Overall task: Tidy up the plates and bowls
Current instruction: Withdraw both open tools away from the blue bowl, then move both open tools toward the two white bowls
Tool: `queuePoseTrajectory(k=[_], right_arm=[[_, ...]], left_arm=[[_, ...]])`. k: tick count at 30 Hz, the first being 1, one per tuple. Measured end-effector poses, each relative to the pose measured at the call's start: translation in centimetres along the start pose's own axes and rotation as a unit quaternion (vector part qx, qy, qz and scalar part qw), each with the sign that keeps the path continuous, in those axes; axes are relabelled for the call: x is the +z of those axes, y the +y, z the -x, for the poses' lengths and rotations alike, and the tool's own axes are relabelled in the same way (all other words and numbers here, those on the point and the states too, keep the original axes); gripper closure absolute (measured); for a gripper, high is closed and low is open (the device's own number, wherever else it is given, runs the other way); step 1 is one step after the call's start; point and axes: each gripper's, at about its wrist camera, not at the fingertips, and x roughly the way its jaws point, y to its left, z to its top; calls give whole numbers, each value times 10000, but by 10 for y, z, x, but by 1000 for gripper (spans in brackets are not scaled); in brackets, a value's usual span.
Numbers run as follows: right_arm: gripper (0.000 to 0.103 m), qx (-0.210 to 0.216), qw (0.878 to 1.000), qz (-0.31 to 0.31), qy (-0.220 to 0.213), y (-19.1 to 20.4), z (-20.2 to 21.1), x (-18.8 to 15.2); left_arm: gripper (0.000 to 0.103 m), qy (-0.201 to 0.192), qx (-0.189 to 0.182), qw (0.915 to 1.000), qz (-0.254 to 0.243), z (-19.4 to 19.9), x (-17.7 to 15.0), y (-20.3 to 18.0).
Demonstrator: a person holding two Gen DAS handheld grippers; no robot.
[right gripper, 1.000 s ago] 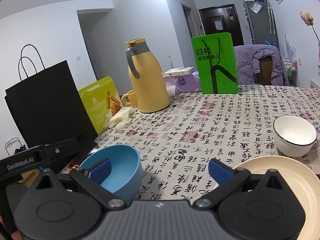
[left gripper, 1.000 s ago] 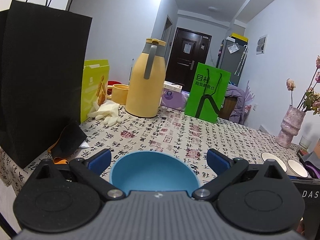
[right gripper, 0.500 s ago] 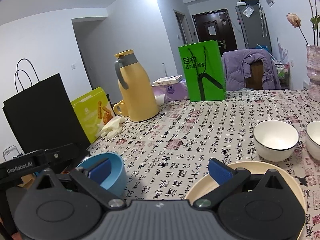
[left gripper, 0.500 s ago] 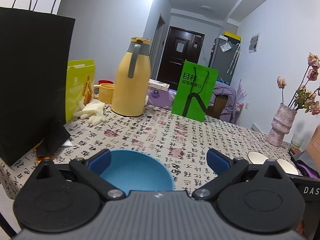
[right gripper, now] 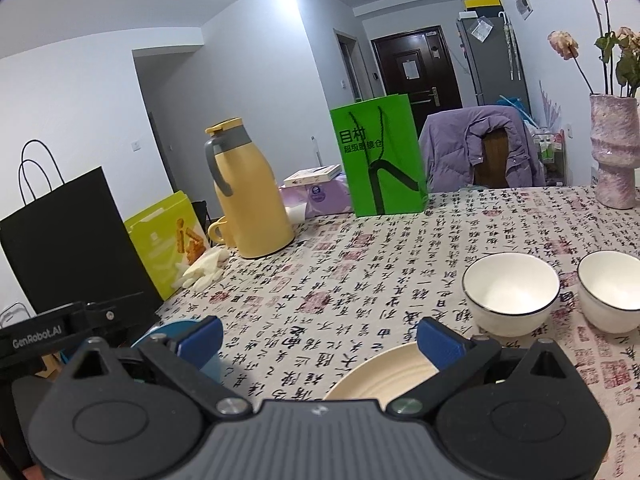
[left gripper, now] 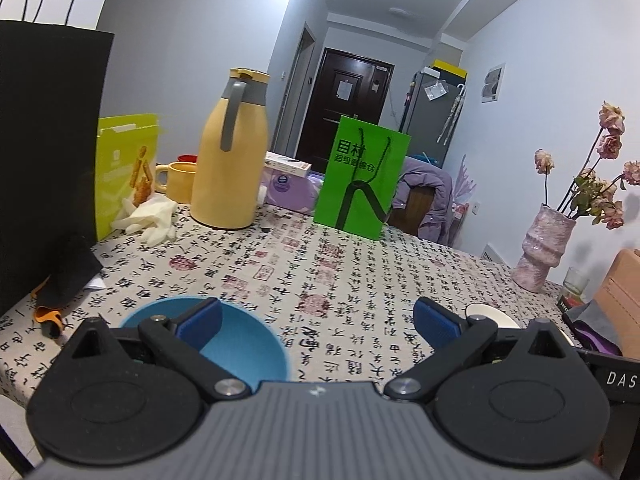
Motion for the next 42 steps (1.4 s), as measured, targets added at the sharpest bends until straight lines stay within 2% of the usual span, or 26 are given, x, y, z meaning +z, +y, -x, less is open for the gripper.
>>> queuePoseTrajectory(k=[23,42], right_arm=[[0,-256,9995,124,-109,-60,2,28],[0,-374,9993,11,23,-109,-26,48]], left_arm=[[0,230,-255,9994,-36,-52,3,-56],[0,528,-284,9982,10,-108,12,-83]])
